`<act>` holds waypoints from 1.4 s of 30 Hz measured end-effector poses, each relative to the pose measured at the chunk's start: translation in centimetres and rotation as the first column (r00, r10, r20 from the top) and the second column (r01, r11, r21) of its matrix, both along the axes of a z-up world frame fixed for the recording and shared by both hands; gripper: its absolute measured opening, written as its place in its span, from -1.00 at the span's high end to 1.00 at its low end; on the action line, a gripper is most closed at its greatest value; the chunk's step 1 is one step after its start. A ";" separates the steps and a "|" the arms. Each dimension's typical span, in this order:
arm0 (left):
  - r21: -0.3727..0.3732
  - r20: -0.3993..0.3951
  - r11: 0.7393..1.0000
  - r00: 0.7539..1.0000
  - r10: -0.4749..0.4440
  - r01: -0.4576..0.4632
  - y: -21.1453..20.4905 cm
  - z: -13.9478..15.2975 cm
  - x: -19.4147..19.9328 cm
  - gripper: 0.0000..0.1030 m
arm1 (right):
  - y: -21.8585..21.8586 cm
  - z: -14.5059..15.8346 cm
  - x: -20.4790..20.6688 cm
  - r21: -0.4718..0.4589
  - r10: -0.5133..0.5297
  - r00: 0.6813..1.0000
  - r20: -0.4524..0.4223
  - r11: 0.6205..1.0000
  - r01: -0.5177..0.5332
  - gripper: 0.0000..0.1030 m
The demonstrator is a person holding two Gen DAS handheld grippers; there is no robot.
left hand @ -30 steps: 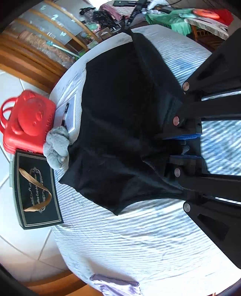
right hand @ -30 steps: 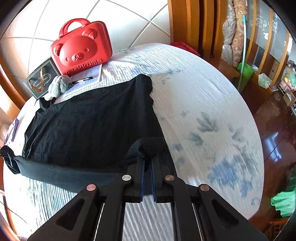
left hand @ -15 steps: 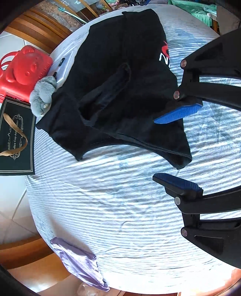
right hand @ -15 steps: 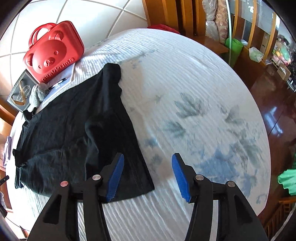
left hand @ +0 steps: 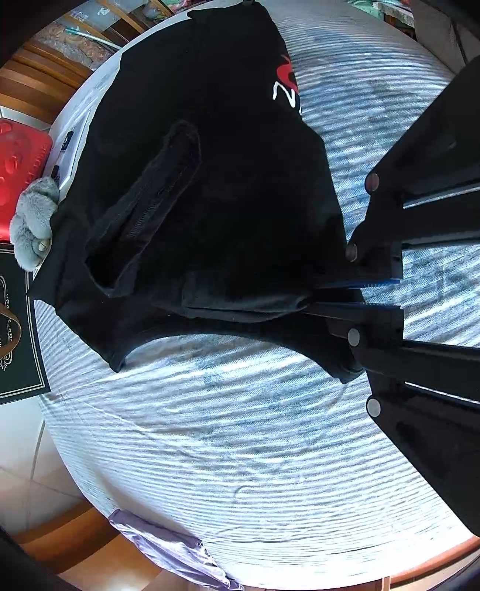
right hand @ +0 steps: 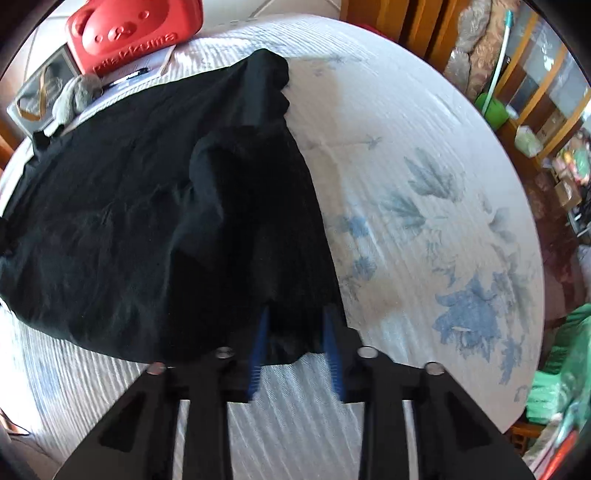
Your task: Fold clothes
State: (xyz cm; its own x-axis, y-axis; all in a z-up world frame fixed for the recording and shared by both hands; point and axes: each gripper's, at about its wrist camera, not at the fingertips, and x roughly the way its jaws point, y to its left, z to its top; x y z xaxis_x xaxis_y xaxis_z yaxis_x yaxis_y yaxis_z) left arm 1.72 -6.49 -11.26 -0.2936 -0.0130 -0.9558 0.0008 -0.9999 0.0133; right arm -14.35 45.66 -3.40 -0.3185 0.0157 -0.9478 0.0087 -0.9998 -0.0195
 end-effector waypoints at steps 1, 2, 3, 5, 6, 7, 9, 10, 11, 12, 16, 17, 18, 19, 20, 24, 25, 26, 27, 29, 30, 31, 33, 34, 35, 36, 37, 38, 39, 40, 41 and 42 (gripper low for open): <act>-0.003 0.008 1.000 1.000 0.006 -0.006 -0.2 0.3 0.4 0.93 | 0.1 0.5 0.4 -0.021 -0.017 1.000 -0.005 1.000 0.017 0.91; 0.008 0.015 1.000 1.000 0.016 -0.016 -0.7 0.6 1.1 0.93 | 0.5 1.1 0.9 -0.029 -0.036 0.999 -0.016 0.999 0.036 0.91; 0.019 0.022 0.999 0.999 0.026 -0.027 -1.2 1.0 1.8 0.93 | 1.2 1.3 1.6 -0.045 -0.057 0.998 -0.007 0.997 0.056 0.91; 0.030 0.053 0.999 0.998 0.035 -0.037 -2.1 1.1 3.1 0.93 | 2.7 1.6 2.8 -0.076 -0.097 0.995 0.013 0.992 0.098 0.92; 0.020 0.082 0.999 0.996 0.042 -0.044 -2.6 0.7 3.8 0.93 | 3.3 1.6 3.4 -0.083 -0.113 0.993 0.025 0.990 0.114 0.92; -0.013 0.116 0.999 0.992 0.039 -0.037 -3.0 0.1 4.5 0.93 | 3.5 1.3 3.7 -0.062 -0.117 0.992 0.042 0.991 0.119 0.93; -0.022 0.145 0.999 0.988 0.048 -0.045 -4.0 -0.1 5.7 0.89 | 3.9 0.6 4.3 -0.021 -0.126 0.989 0.076 0.992 0.128 0.88; -0.002 0.141 0.998 0.988 0.059 -0.060 -4.6 0.2 6.2 0.89 | 4.0 0.2 4.6 0.000 -0.131 0.987 0.093 0.991 0.131 0.88; 0.015 0.112 0.997 0.991 0.074 -0.077 -5.0 1.1 6.4 0.89 | 4.2 0.2 4.9 0.010 -0.138 0.986 0.097 0.990 0.138 0.88; 0.035 0.065 0.997 0.995 0.071 -0.074 -5.1 2.3 6.5 0.89 | 4.3 1.1 5.1 -0.011 -0.144 0.988 0.061 0.989 0.145 0.87; 0.055 -0.065 0.998 0.998 0.004 0.000 -3.6 5.9 4.5 0.54 | 2.3 4.8 3.6 -0.038 -0.068 0.995 -0.078 0.997 0.065 0.55; 0.051 -0.081 0.999 0.997 -0.012 0.016 -3.0 6.3 3.7 0.41 | 1.1 5.4 2.8 -0.049 -0.031 0.995 -0.098 0.998 0.026 0.51; 0.042 -0.093 0.999 0.995 -0.027 0.031 -2.5 6.5 2.7 0.27 | -0.3 6.0 2.1 -0.060 0.011 0.993 -0.119 0.998 -0.019 0.51; 0.037 -0.104 0.999 0.994 -0.035 0.039 -1.7 6.5 1.1 0.27 | -2.4 6.5 1.3 -0.078 0.070 0.987 -0.145 0.994 -0.082 0.51; 0.039 -0.110 0.998 0.993 -0.036 0.041 -1.6 6.6 0.3 0.27 | -4.4 7.0 0.5 -0.093 0.128 0.977 -0.171 0.985 -0.146 0.51; 0.055 -0.119 0.997 0.992 -0.051 0.058 0.0 4.9 -5.1 0.27 | -15.2 7.9 -1.1 -0.125 0.390 0.886 -0.250 0.894 -0.429 0.51; 0.046 -0.111 0.997 0.992 -0.060 0.066 0.2 4.3 -6.0 0.27 | -18.0 7.9 -1.5 -0.131 0.450 0.853 -0.263 0.859 -0.494 0.51; 0.039 -0.103 0.997 0.992 -0.069 0.074 0.4 3.6 -6.9 0.27 | -21.0 7.7 -1.7 -0.144 0.497 0.827 -0.263 0.827 -0.543 0.51; 0.043 -0.095 0.996 0.993 -0.076 0.080 0.3 3.0 -7.5 0.27 | -23.8 7.4 -1.7 -0.156 0.532 0.805 -0.265 0.800 -0.580 0.51; 0.051 -0.078 0.994 0.993 -0.090 0.094 0.0 2.0 -8.5 0.27 | -28.6 6.6 -1.4 -0.176 0.590 0.764 -0.261 0.749 -0.639 0.49; 0.059 -0.071 0.993 0.993 -0.095 0.099 -0.1 1.7 -8.8 0.27 | -30.7 6.1 -1.2 -0.176 0.608 0.752 -0.255 0.735 -0.655 0.49; 0.064 -0.066 0.993 0.993 -0.098 0.102 -0.3 1.5 -9.0 0.27 | -32.7 5.5 -1.1 -0.178 0.625 0.740 -0.247 0.722 -0.669 0.49; 0.084 -0.060 0.990 0.993 -0.105 0.110 -0.8 1.2 -9.5 0.27 | -36.1 4.7 -1.0 -0.195 0.645 0.727 -0.237 0.701 -0.686 0.47; 0.097 -0.057 0.989 0.992 -0.108 0.113 -1.0 1.1 -9.7 0.27 | -37.4 4.3 -0.7 -0.205 0.654 0.720 -0.235 0.690 -0.694 0.44; 0.110 -0.055 0.987 0.992 -0.112 0.117 -1.2 0.9 -9.8 0.27 | -38.5 4.1 -0.6 -0.210 0.663 0.713 -0.230 0.681 -0.701 0.29; 0.125 -0.057 0.984 0.991 -0.118 0.125 -1.4 0.8 -10.0 0.27 | -39.5 3.8 -0.4 -0.208 0.671 0.707 -0.225 0.675 -0.707 0.08; 0.135 -0.056 0.982 0.990 -0.126 0.133 -1.6 0.7 -10.2 0.27 | -40.5 3.4 -0.3 -0.208 0.678 0.701 -0.222 0.669 -0.713 0.02; 0.141 -0.053 0.980 0.989 -0.135 0.142 -1.6 0.4 -10.4 0.27 | -41.7 3.0 -0.4 -0.204 0.687 0.694 -0.214 0.664 -0.720 0.00; 0.147 -0.051 0.978 0.988 -0.145 0.151 -1.7 0.2 -10.6 0.28 | -42.6 2.6 -0.5 -0.183 0.702 0.684 -0.201 0.659 -0.730 0.00; 0.150 -0.049 0.975 0.986 -0.159 0.164 -1.7 0.1 -10.8 0.57 | -43.5 2.1 -0.5 -0.162 0.715 0.673 -0.187 0.654 -0.739 0.01; 0.149 -0.045 0.973 0.984 -0.173 0.178 -1.6 -0.1 -11.1 0.87 | -44.3 1.7 -0.7 -0.139 0.725 0.667 -0.170 0.653 -0.745 0.35; 0.158 -0.042 0.970 0.983 -0.180 0.184 -1.6 -0.1 -11.4 0.94 | -44.7 1.3 -1.2 -0.108 0.725 0.674 -0.144 0.666 -0.739 0.93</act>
State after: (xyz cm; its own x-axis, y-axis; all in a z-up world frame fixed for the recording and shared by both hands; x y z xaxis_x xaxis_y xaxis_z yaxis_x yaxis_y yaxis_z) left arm -9.66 -8.12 -11.38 -0.3024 0.1964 -0.9327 -0.1833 -0.9723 -0.1452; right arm -15.55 0.99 -2.10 -0.2427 -0.3898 -0.8883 0.7439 -0.6625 0.0875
